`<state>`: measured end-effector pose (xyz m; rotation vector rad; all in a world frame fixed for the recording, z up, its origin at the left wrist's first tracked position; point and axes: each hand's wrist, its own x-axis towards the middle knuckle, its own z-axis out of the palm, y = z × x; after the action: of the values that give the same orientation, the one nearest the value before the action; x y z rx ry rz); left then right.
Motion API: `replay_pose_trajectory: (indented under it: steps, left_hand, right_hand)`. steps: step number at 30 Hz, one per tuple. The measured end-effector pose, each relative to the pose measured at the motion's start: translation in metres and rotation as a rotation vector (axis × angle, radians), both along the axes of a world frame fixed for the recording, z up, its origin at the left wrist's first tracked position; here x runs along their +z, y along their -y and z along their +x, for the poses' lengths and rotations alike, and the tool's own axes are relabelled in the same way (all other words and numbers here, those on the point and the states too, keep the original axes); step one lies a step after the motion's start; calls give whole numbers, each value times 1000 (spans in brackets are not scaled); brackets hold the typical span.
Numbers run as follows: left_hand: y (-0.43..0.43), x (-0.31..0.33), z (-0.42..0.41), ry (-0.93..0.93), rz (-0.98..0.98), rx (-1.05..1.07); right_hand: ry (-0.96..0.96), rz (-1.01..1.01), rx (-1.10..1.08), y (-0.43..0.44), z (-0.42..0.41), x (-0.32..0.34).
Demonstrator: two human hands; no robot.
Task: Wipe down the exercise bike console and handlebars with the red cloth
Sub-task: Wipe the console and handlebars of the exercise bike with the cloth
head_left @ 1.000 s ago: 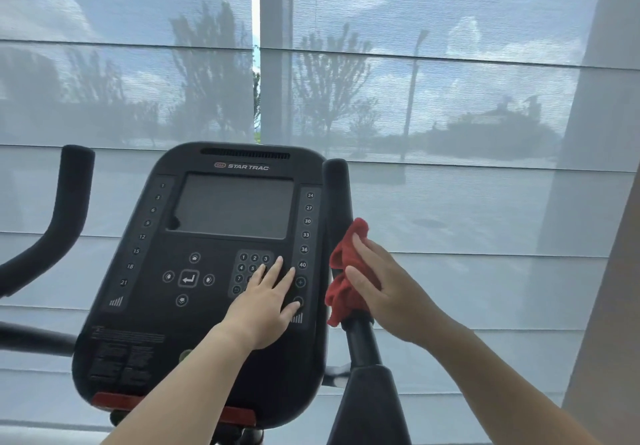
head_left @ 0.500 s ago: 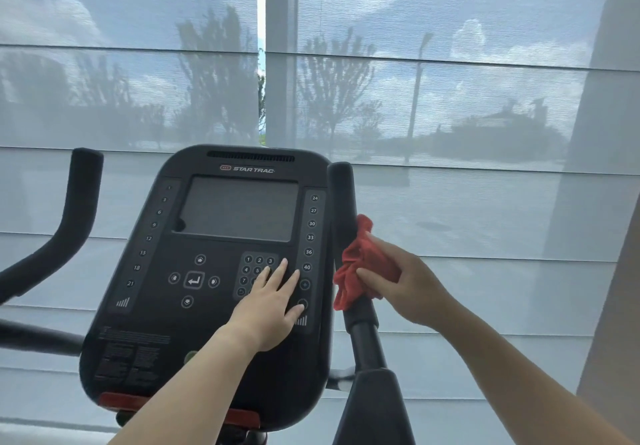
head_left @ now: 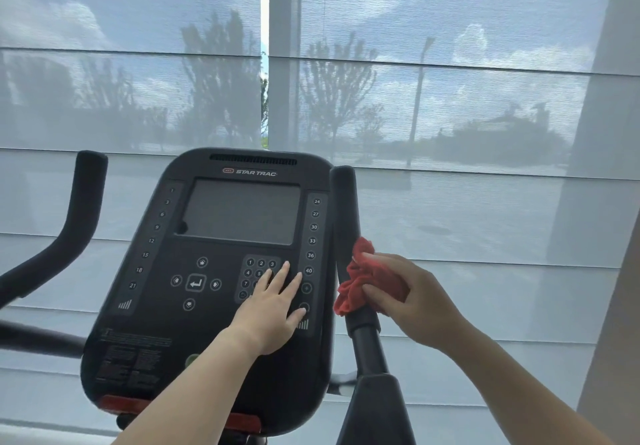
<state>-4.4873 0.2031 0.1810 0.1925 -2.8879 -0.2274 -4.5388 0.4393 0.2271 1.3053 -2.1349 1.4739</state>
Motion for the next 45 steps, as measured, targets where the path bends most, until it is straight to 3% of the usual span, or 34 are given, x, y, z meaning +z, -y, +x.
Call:
replay_pose_trajectory:
  steps: [3, 5, 8, 13, 20, 31, 36, 45]
  left_hand:
    - [0, 0, 0, 0, 9, -5]
    - [0, 1, 1, 5, 12, -8]
    - [1, 1, 2, 10, 16, -8]
    - [1, 1, 1, 12, 18, -7]
    - [3, 5, 4, 17, 26, -25]
    - [6, 8, 8, -2, 26, -21]
    - [7, 8, 8, 3, 33, -18]
    - [8, 6, 3, -17, 46, -22]
  right_hand:
    - [-202, -27, -70, 0, 2, 17]
    - [-291, 75, -109, 7, 5, 23]
    - [-342, 299, -135, 17, 8, 15]
    - [-337, 358, -143, 8, 12, 8]
    - [-278, 167, -118, 0, 12, 27]
    - [-571, -123, -282, 29, 0, 109]
    - [-465, 83, -227, 47, -8, 92]
    - [-342, 159, -135, 21, 0, 32]
